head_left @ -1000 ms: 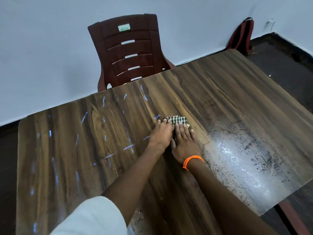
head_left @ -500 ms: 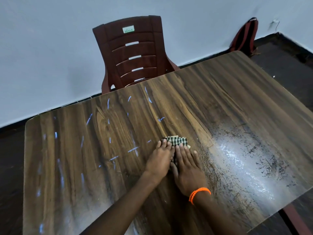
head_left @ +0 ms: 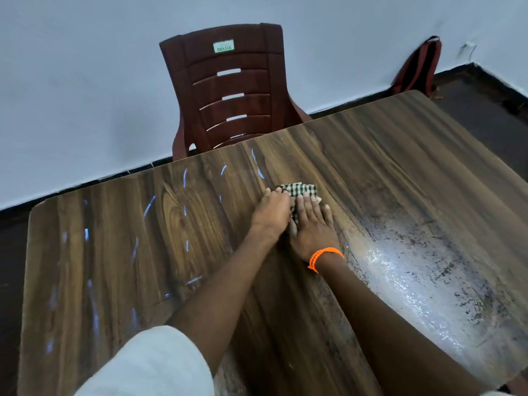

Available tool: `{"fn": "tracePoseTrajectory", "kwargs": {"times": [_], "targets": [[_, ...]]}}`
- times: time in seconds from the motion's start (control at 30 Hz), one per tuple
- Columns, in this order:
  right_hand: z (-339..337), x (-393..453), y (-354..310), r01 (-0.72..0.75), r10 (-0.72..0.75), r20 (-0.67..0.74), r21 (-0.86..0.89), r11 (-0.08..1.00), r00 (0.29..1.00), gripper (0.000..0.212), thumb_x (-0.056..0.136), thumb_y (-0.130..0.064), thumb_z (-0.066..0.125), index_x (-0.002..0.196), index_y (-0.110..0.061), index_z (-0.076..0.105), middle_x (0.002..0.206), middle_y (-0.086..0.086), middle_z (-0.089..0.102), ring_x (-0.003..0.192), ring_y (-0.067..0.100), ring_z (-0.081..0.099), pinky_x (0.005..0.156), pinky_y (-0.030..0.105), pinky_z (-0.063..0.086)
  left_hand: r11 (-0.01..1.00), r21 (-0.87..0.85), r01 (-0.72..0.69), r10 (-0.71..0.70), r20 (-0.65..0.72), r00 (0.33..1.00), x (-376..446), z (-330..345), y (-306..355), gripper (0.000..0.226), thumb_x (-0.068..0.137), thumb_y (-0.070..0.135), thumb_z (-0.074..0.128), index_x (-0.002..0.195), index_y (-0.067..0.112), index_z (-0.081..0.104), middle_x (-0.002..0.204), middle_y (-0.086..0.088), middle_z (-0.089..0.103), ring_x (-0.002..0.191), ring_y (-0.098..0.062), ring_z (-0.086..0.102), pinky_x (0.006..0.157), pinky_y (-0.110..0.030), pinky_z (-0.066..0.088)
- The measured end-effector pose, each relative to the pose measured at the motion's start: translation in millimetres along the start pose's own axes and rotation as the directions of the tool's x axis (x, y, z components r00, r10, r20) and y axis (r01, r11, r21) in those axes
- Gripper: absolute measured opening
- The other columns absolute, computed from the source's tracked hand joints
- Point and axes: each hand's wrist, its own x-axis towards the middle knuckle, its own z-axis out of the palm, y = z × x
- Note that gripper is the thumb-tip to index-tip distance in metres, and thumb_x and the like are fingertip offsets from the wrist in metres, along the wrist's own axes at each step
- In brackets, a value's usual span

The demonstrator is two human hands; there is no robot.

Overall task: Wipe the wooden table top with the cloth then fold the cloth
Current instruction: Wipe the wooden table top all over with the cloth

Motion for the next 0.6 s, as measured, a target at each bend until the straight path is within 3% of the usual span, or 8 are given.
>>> {"fn": "tracePoseTrajectory", "kwargs": {"times": [0.13, 0.27, 0.43, 0.6], "targets": [[10, -12, -41, 0.092, -0.091, -0.010, 0.047, 0.995, 0.996, 0.067, 0.099, -0.046, 0.024, 0.157, -0.015, 0.008, 0.165, 0.002, 0.007, 0.152, 0.016, -0.002, 0.123, 0.044, -0.001, 0.996, -0.003, 0.092, -0.092, 0.057, 0.994, -19, -7, -40, 0.022, 0.096, 0.016, 0.049, 0.115, 0.008, 0.058, 0.121, -0.013, 0.059, 0.116, -0.034, 0.055, 0.095, -0.042, 0.049], [18, -51, -51, 0.139, -0.138, -0.030, 0.034, 0.990, 0.990, 0.066, 0.100, -0.047, 0.021, 0.157, -0.015, 0.009, 0.165, 0.002, 0.007, 0.152, 0.016, -0.004, 0.123, 0.044, 0.002, 0.993, 0.103, 0.050, -0.059, 0.091, 0.994, -56, 8, -56, 0.043, 0.097, 0.020, 0.047, 0.140, 0.011, 0.043, 0.147, -0.010, 0.043, 0.133, -0.029, 0.042, 0.102, -0.038, 0.043], [15, -80, -14, 0.121, -0.121, -0.035, -0.004, 0.993, 0.992, 0.067, 0.099, -0.050, 0.021, 0.156, -0.016, 0.013, 0.164, 0.001, 0.013, 0.152, 0.013, 0.001, 0.123, 0.044, 0.007, 0.949, 0.219, -0.227, 0.208, 0.105, 0.972, -69, 29, -27, 0.054, 0.097, 0.017, 0.045, 0.149, 0.011, 0.034, 0.154, -0.013, 0.036, 0.146, -0.030, 0.026, 0.120, -0.039, 0.020], [4, -43, 23, 0.034, -0.037, -0.051, -0.055, 0.998, 0.998, 0.067, 0.098, -0.051, 0.017, 0.157, -0.019, 0.010, 0.164, -0.001, 0.013, 0.151, 0.012, 0.003, 0.123, 0.042, 0.003, 0.943, 0.206, -0.260, 0.261, 0.021, 0.965, -23, 33, 7, 0.046, 0.098, 0.013, 0.042, 0.144, 0.013, 0.043, 0.146, -0.012, 0.045, 0.143, -0.030, 0.031, 0.121, -0.041, 0.019]]}}
